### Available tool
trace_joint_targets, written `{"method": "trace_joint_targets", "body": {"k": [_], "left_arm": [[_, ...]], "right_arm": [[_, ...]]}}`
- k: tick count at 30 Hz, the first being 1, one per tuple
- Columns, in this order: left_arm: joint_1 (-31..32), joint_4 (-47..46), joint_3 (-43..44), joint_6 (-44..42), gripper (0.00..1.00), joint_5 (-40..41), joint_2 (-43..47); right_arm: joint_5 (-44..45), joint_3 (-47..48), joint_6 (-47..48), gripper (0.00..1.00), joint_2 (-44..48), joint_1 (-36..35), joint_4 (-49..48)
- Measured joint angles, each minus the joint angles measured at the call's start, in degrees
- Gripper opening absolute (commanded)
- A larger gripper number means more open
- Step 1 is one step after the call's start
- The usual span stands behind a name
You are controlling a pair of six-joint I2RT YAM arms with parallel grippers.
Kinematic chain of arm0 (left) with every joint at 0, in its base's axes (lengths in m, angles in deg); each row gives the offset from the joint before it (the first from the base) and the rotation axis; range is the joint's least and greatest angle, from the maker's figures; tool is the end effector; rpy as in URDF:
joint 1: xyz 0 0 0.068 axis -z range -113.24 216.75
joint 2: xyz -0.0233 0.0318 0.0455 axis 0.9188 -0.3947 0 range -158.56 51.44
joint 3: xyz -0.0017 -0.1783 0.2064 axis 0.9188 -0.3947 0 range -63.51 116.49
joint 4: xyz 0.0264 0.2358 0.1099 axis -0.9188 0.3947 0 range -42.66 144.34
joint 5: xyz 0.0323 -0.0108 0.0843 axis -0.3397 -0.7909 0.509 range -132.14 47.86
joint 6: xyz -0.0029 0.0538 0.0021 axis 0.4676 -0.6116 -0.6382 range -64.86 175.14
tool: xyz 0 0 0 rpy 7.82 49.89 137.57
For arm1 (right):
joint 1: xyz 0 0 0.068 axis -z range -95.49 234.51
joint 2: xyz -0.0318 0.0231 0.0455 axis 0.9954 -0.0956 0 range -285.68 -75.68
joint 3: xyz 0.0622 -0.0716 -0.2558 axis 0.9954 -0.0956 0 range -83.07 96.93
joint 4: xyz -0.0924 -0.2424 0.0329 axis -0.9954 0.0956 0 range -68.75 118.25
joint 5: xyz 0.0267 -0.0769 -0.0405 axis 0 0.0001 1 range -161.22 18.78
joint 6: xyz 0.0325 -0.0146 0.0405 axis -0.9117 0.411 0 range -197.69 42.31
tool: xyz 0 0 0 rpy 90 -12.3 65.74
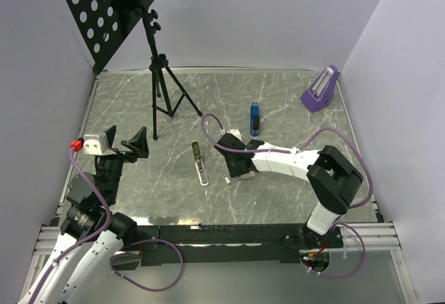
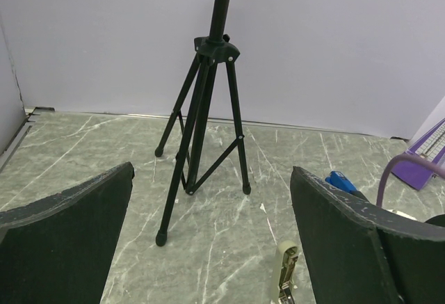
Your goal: Load the staples into the stapler
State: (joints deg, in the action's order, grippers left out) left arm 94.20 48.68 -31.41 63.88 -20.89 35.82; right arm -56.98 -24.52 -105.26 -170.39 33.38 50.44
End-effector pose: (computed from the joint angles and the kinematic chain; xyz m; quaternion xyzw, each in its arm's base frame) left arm 0.0834 -0.0287 0.3396 -0.0473 0.6132 -0.1358 0.7767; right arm 0.2078 0.2437 0.1818 -0.1721 0.9544 0.0406 0.2405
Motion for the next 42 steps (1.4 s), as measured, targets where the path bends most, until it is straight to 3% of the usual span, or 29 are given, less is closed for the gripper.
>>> {"method": "trace_joint_targets", "body": {"k": [17,25,36,42], "left_arm": [[0.0,0.0,0.0,0.0,0.99,0.0,0.0],[0.0,0.0,0.0,0.0,0.99,-0.02,0.0],[0.0,0.0,0.0,0.0,0.99,-0.11,0.0],[0.0,0.0,0.0,0.0,0.99,-0.42,0.0]], "right_arm": [[0.07,0.0,0.2,0.32,-2.62,0.02,-0.07],[-1.88,0.0,0.31,0.25,-2.8,-0.02,-0.5],[-2.27,1.22,0.83,0.25,-3.93,-0.44,0.15],[-2.21,2.27,1.42,0.13,-4.76,-0.48,1.07]]}}
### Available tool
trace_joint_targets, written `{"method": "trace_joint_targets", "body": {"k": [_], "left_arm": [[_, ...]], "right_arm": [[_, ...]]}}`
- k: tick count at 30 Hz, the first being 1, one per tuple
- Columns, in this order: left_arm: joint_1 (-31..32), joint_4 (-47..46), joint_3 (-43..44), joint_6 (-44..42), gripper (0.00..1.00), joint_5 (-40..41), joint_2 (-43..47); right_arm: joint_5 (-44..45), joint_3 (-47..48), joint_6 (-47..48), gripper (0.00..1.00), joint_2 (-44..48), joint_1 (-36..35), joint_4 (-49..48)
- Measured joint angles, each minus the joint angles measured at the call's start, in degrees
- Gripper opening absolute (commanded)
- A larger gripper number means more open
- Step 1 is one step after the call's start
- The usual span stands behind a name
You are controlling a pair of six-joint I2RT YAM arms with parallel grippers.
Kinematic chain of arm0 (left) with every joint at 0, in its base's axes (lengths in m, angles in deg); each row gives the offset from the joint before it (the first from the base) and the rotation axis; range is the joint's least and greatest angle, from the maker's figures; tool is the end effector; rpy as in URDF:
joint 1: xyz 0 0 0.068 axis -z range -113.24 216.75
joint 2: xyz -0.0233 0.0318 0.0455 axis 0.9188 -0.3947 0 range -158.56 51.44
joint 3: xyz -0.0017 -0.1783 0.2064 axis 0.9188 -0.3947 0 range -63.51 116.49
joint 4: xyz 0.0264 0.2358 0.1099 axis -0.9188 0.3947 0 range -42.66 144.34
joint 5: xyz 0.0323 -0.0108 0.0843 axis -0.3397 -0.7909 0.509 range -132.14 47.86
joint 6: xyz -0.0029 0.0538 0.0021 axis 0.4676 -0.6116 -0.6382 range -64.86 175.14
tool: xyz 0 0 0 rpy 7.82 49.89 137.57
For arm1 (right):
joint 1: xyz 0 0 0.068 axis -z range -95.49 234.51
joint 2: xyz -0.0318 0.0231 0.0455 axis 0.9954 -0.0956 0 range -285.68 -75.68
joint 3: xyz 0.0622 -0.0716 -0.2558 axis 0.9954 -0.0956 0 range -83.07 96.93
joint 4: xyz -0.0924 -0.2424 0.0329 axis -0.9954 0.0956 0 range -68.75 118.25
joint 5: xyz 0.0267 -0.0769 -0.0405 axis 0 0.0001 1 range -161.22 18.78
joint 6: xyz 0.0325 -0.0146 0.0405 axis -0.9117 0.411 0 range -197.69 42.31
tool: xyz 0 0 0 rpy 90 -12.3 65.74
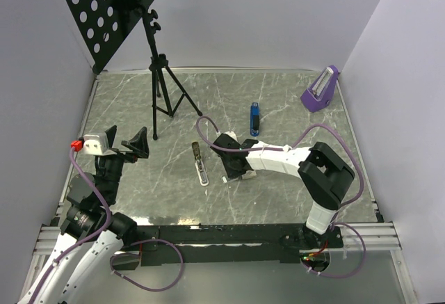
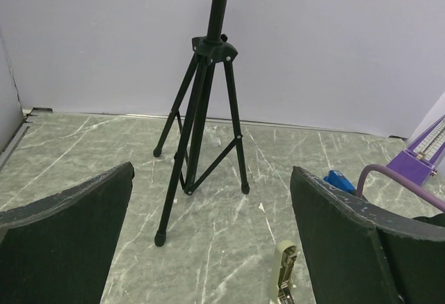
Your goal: Load the staples into the stapler
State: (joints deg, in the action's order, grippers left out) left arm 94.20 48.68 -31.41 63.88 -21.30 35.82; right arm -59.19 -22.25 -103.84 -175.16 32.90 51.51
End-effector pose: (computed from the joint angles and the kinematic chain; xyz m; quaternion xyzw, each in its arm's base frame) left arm 0.0834 -0.0290 0.3396 -0.0445 0.6132 -0.1380 0.7765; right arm 0.2117 0.2551 0.1661 -0.1968 0.9579 0.0339 0.2062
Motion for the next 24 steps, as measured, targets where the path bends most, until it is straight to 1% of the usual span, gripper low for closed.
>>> {"method": "trace_joint_targets", "body": {"k": [8,16,24], "left_arm": [[0.0,0.0,0.0,0.0,0.99,0.0,0.0],[0.0,0.0,0.0,0.0,0.99,0.0,0.0],[0.0,0.0,0.0,0.0,0.99,0.0,0.04]], "right_arm": [[1.22,0.02,0.24,0.11,1.25,-1.11,1.29],[2.49,1.11,0.98,0.11,6.95,-1.77,2.08],[2.47,2.95,1.86,0.11,7.45,-2.62,1.9]]}}
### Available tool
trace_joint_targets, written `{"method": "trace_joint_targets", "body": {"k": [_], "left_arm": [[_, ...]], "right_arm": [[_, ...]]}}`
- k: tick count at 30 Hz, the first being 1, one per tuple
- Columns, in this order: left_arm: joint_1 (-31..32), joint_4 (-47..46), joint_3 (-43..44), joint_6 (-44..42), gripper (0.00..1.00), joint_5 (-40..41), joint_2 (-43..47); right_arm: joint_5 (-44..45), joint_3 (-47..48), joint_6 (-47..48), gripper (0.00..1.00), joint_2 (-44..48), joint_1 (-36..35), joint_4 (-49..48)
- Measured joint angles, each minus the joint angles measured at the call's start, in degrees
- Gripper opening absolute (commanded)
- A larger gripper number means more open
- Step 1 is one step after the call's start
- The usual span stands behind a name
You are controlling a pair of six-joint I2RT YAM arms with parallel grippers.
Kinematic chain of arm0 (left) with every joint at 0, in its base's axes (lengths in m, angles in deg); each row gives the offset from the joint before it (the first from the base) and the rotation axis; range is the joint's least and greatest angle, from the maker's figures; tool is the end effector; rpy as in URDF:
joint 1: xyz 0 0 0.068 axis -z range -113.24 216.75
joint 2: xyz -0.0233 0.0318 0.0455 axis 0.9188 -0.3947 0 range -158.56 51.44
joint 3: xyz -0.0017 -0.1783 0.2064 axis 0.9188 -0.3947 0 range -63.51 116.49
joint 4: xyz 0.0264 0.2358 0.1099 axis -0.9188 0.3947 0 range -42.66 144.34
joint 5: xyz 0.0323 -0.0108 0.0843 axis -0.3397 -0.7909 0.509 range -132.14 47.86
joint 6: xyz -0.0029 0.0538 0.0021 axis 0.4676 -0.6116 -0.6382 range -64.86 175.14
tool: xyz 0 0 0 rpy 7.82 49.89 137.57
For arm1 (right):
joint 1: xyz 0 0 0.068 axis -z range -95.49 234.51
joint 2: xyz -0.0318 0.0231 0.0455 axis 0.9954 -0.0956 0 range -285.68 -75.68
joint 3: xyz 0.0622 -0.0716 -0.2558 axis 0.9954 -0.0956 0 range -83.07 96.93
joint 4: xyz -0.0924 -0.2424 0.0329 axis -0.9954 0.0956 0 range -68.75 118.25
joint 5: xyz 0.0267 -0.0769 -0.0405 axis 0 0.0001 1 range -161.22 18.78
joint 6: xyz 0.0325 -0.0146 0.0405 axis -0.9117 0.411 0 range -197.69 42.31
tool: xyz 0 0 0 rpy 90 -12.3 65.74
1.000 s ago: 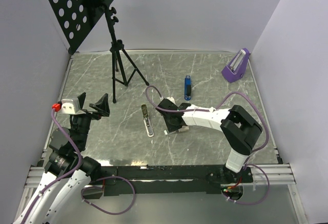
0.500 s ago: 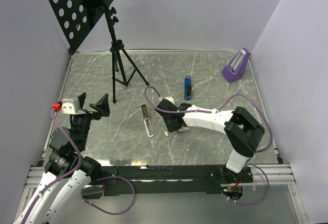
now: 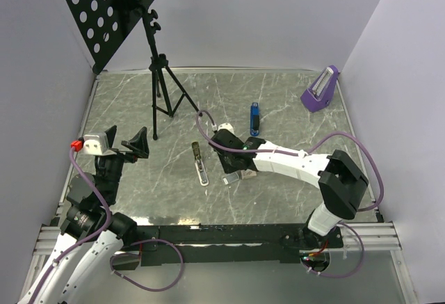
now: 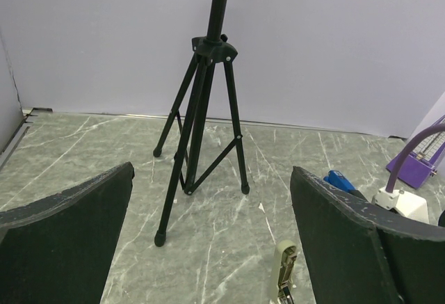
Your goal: Load the staples into the stapler
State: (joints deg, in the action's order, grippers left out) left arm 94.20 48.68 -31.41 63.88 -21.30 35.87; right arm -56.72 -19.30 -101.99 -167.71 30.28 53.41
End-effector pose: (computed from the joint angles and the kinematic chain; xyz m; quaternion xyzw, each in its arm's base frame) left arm 0.0832 -0.0289 0.3397 -0.0446 0.6128 -0.1381 0.7768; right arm 0.1985 0.2602 0.2198 -0.2166 0.9349 0.0658 0.2732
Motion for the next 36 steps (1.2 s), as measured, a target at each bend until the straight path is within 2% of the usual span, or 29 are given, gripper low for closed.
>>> {"method": "trace_joint_targets", "body": {"k": [17,26,36], "left_arm": [[-0.04,0.02,0.0,0.0,0.99,0.02,0.87],[-0.15,0.15,0.0,0.0,0.99,0.04,1.16],[-0.15,0.15,0.0,0.0,1.0,0.04,1.86]], "right_arm": [[0.55,9.49,-0.35,0.12,-9.86,-5.9,-4.33],[2.03,10.51,-2.25,0.11,-13.97,-8.5,-6.86],[4.98,10.54,-3.54,0.11,-14.23,-8.66,-9.03]]}}
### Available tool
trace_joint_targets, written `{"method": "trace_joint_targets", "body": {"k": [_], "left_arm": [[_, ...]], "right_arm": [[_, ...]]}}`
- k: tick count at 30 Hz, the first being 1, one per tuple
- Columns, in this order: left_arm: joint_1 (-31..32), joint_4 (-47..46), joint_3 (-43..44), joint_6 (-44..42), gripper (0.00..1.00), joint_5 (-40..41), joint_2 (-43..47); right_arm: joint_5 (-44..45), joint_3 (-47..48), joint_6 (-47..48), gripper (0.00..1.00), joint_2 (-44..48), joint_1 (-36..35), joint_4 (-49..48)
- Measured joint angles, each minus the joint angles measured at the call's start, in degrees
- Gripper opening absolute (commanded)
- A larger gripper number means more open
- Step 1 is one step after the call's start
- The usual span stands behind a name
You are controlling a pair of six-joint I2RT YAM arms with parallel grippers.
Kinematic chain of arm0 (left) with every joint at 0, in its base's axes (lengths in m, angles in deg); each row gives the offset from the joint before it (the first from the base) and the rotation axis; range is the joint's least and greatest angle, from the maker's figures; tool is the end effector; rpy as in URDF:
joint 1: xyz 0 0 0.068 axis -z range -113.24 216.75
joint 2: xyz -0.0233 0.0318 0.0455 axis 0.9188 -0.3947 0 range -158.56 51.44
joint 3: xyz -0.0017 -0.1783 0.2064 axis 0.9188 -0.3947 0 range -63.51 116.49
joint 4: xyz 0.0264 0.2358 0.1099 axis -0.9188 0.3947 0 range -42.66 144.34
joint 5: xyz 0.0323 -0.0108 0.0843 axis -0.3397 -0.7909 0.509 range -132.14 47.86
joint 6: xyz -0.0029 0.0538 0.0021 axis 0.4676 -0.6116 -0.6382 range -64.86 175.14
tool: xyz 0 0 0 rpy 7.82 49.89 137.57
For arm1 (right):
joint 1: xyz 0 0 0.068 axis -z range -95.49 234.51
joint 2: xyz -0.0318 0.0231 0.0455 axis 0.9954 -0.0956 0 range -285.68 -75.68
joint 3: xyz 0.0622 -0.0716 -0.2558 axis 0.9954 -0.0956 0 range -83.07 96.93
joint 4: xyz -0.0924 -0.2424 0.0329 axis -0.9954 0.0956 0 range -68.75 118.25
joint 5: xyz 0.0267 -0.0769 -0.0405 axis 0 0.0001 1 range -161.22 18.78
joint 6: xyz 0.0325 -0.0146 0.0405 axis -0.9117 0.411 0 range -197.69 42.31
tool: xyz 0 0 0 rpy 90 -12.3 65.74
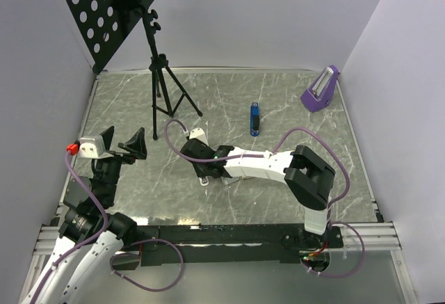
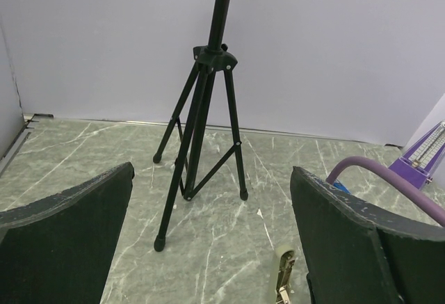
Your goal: Load the staples into the stapler
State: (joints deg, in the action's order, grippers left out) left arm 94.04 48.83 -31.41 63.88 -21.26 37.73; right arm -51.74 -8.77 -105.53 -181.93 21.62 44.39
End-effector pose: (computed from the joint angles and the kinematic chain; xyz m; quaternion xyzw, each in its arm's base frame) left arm 0.0768 -0.0253 0.3415 -0.0492 0.6015 -0.1416 0.7847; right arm 0.1906 0.3462 0.2000 -0.2348 0.9119 0.0969 0.3225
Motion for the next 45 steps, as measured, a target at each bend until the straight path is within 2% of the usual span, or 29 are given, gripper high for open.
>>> {"method": "trace_joint_targets", "body": {"k": [25,45], "left_arm": [[-0.11,0.0,0.0,0.0,0.99,0.0,0.02],[-0.11,0.0,0.0,0.02,0.99,-0.02,0.04]], "right_arm": [[0.2,1.07,-1.29,0.11,-3.19,0.15,-0.44],[-0.09,1.03,-1.57,0.1,0.28,0.26,-2.73]]}}
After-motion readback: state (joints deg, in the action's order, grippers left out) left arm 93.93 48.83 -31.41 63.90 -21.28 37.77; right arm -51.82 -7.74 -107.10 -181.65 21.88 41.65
